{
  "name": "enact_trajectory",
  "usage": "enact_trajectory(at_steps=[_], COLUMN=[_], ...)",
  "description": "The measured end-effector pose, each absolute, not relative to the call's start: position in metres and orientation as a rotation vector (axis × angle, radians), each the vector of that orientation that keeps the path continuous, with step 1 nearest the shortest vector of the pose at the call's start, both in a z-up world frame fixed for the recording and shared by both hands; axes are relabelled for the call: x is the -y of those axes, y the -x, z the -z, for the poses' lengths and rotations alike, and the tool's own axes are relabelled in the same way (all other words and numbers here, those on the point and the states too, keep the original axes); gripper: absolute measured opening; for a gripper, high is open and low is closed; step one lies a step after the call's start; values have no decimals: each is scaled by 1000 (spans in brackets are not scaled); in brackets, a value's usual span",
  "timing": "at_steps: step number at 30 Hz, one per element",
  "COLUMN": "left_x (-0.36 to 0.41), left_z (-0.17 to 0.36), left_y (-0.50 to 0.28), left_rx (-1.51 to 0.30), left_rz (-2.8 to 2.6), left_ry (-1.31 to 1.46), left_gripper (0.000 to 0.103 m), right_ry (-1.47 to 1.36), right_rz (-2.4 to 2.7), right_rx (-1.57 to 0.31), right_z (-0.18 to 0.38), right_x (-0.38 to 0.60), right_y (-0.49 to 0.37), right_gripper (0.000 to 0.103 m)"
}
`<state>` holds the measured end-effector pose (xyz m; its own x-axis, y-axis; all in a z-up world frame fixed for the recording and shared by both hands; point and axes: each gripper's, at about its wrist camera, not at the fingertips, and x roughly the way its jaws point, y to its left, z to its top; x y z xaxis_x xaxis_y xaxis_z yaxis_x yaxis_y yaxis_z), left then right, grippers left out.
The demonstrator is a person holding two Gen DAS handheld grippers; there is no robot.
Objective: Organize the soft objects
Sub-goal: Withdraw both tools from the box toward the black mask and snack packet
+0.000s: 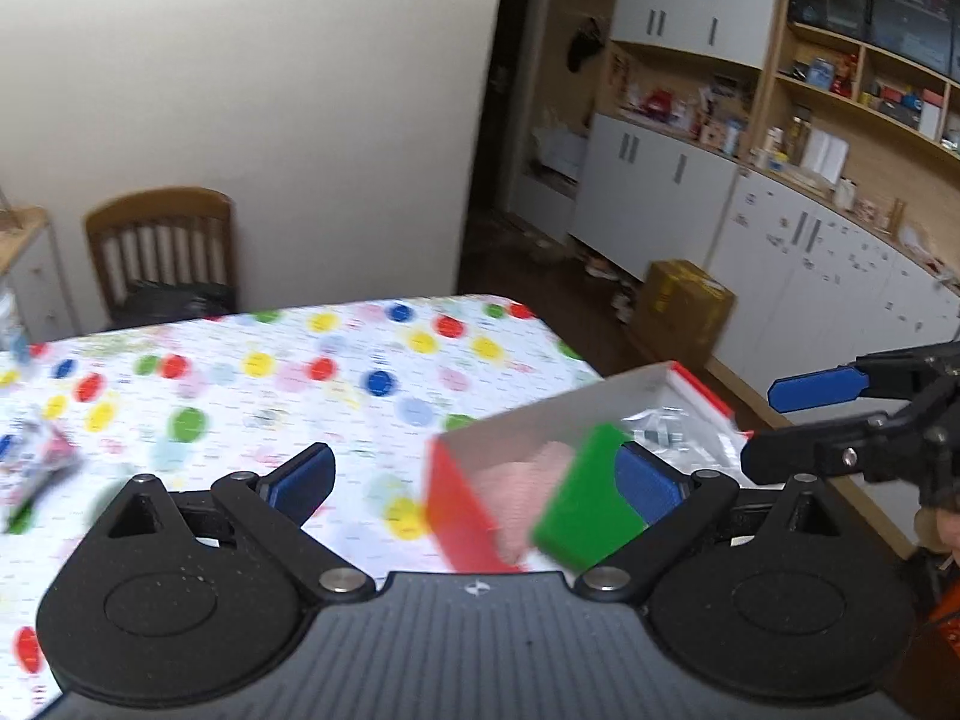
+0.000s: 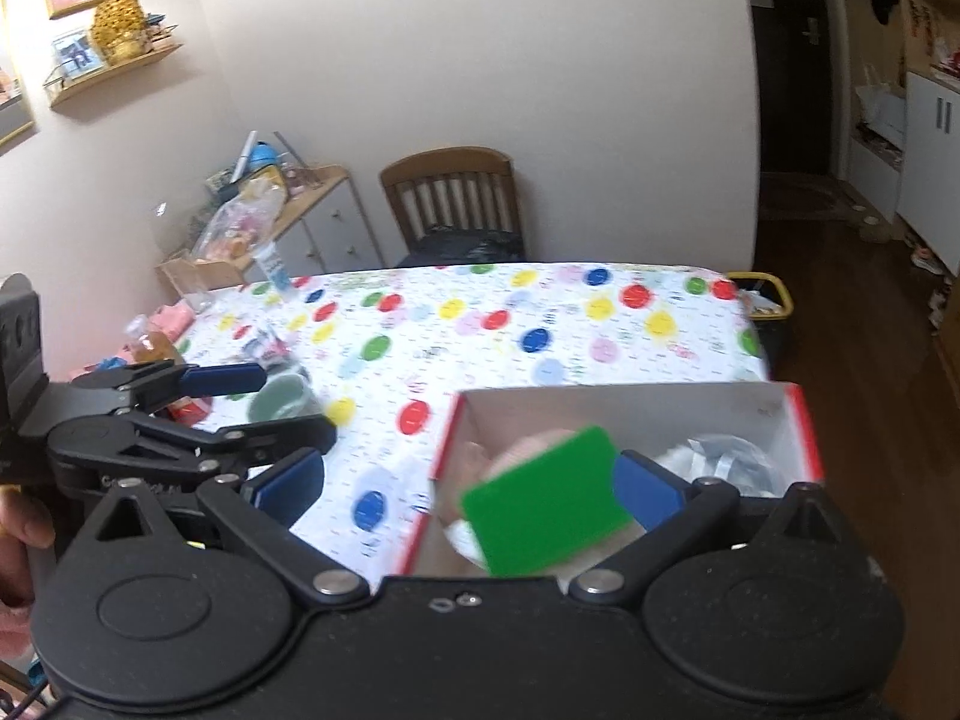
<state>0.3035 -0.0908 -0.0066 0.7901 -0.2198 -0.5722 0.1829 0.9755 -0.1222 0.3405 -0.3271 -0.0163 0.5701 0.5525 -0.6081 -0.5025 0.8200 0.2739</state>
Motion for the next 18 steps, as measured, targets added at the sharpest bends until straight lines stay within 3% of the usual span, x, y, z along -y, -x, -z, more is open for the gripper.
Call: enact_trajectory(at_steps=[18], left_x=[-99], left_z=[22], left_y=[-244], left_rx=[-577], left_rz=[-65], left_ry=[133], left_gripper=[103], right_ry=[-9], right_rz=[-798], right_rx=[-777], right_z=[7], right_x=[125], right_y=[-358], right_gripper=[103])
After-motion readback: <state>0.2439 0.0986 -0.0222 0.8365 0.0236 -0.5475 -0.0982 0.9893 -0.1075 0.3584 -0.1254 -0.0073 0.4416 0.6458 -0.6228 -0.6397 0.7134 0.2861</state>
